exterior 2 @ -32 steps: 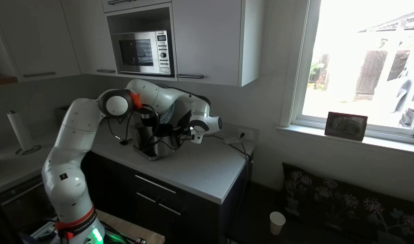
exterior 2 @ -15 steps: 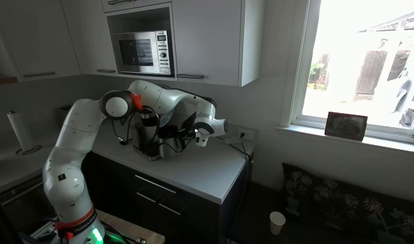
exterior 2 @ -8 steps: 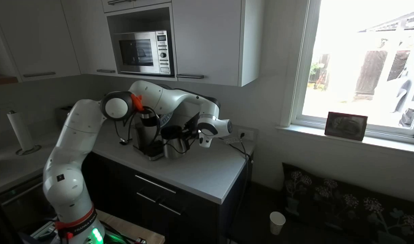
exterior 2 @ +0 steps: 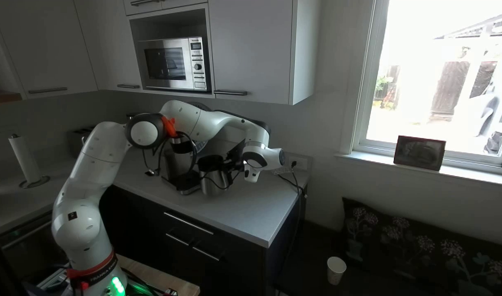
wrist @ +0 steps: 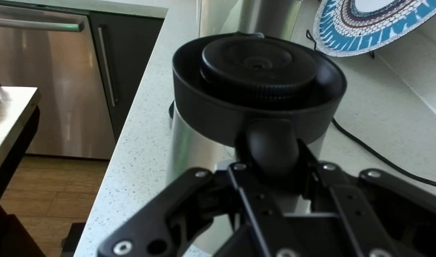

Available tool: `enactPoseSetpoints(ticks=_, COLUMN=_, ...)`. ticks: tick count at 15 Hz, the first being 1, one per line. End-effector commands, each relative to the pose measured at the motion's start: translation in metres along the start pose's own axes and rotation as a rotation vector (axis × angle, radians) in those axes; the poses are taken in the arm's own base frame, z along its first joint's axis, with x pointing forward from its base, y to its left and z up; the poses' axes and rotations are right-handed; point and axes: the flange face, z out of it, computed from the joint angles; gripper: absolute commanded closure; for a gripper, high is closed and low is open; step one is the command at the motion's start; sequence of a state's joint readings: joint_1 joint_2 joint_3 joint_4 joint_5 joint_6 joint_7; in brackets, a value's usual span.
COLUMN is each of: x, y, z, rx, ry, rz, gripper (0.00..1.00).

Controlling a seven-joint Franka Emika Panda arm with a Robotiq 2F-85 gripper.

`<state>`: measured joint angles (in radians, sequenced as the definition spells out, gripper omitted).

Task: Remove the kettle from the coffee maker

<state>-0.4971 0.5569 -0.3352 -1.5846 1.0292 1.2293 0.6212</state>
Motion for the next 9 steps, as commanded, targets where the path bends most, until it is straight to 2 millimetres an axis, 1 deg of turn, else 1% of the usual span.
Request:
enactPoseSetpoints(ticks=1, x=-0.002, y=-0.001, z=-0.008, rx=-0.025, ry=-0.037, rz=-0.004, gripper=0.92)
enactPoseSetpoints(ticks=9, x=0.019, y=-0.002, z=-0.013, rx=-0.07, ry=0.003, rz=0.012, gripper=0.92)
